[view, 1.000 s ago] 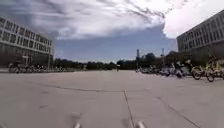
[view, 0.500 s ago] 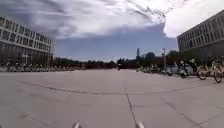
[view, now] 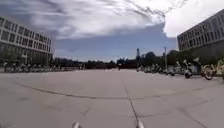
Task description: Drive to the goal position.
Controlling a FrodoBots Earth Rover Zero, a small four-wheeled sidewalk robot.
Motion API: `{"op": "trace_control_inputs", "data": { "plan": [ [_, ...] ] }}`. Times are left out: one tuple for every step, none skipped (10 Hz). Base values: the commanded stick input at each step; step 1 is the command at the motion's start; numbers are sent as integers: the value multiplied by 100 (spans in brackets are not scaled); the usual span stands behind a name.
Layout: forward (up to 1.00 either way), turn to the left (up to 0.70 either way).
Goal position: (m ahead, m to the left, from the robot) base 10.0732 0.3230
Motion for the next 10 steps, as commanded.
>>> {"op": "trace_control_inputs", "data": {
  "plan": [
    [70,0],
    [70,0],
    [70,0],
    [70,0],
    [70,0],
    [70,0],
    [70,0],
    [70,0],
    [70,0],
    [70,0]
  ]
}}
